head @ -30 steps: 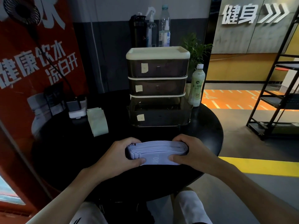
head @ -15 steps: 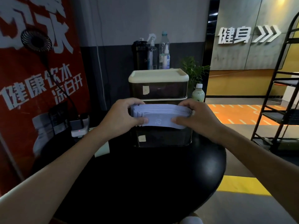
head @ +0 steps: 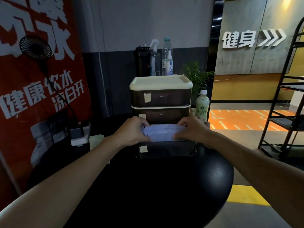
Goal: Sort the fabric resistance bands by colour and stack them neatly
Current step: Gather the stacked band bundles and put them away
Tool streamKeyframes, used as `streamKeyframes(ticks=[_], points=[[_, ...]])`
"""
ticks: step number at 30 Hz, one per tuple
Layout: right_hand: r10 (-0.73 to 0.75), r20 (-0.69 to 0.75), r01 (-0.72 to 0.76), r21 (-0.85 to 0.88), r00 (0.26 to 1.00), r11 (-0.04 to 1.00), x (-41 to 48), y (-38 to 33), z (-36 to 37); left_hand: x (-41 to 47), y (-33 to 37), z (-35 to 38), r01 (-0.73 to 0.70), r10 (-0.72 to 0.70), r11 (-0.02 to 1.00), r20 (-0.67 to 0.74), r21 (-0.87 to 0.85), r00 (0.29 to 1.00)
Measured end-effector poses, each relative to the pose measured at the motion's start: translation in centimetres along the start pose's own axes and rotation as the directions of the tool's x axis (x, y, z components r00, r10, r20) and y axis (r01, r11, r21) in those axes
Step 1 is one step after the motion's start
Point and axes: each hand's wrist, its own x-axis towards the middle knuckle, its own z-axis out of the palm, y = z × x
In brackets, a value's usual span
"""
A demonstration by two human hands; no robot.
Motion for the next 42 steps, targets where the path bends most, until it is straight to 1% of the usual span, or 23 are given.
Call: streamKeyframes(ticks=[2,4,7,9,13,16,18,20,22,24,26,33,38,42], points=[[0.010,0.033,-0.009,-0.029,0.999,1.000,-0.1,0.1,0.2,0.3,0.0,0.2,0.026,-0.029,0.996,0.031,0.089,0.999],[0.022,0.088,-0.016,-0.064,0.996,0.998,0.0,0.2,0.3,0.4,0.0,0.3,0.053,-0.059,0.992,0.051,0.111,0.997],[0.022,0.125,-0.009,-0.106,0.992,0.994,0.3,0.4,0.1,0.6,-0.3,0.4,0.057,-0.063,0.995,0.075,0.078,0.995],[0.021,0.121,-0.010,-0.088,0.992,0.996,0.3,0.8,-0.2,0.6,-0.5,0.3,0.044,-0.045,0.999,0.077,0.007,0.996],[-0.007,0.093,-0.002,0.096,0.996,0.995,-0.4,1.8,-1.1,-0.7,-0.8,-0.6,-0.005,0.009,0.990,0.027,-0.140,1.000],[-0.030,0.073,0.021,0.123,0.997,0.992,-1.2,2.6,-1.4,-2.5,-1.8,-1.0,-0.020,0.013,0.978,-0.038,-0.210,0.999],[-0.060,0.104,0.032,0.253,0.993,0.967,-1.9,3.0,-1.7,-3.5,-2.6,-0.8,0.027,-0.031,0.970,-0.012,-0.243,0.999],[-0.156,0.151,0.075,0.441,0.976,0.894,-2.5,3.2,-1.8,-4.1,-3.3,-0.5,0.072,-0.059,0.964,0.060,-0.256,0.996],[-0.235,0.215,0.093,0.520,0.948,0.849,-2.8,3.6,-1.8,-4.2,-3.6,-0.3,0.103,-0.066,0.956,0.140,-0.276,0.988],[-0.265,0.290,0.076,0.530,0.920,0.845,-2.6,4.0,-1.4,-4.1,-3.7,-0.3,0.130,-0.073,0.942,0.187,-0.310,0.980],[-0.271,0.318,0.060,0.542,0.909,0.838,-2.3,4.3,-0.9,-3.9,-3.9,-0.3,0.145,-0.076,0.926,0.204,-0.348,0.976],[-0.209,0.289,0.014,0.557,0.934,0.831,-1.0,4.7,0.2,-2.9,-4.5,0.4,0.173,-0.099,0.877,0.184,-0.448,0.978],[-0.184,0.272,0.007,0.544,0.944,0.839,-0.3,5.6,0.6,-2.0,-4.8,0.9,0.149,-0.074,0.882,0.182,-0.446,0.980],[-0.151,0.253,0.010,0.484,0.956,0.875,0.3,5.9,0.8,-1.7,-5.1,0.8,0.147,-0.084,0.898,0.166,-0.416,0.983]])
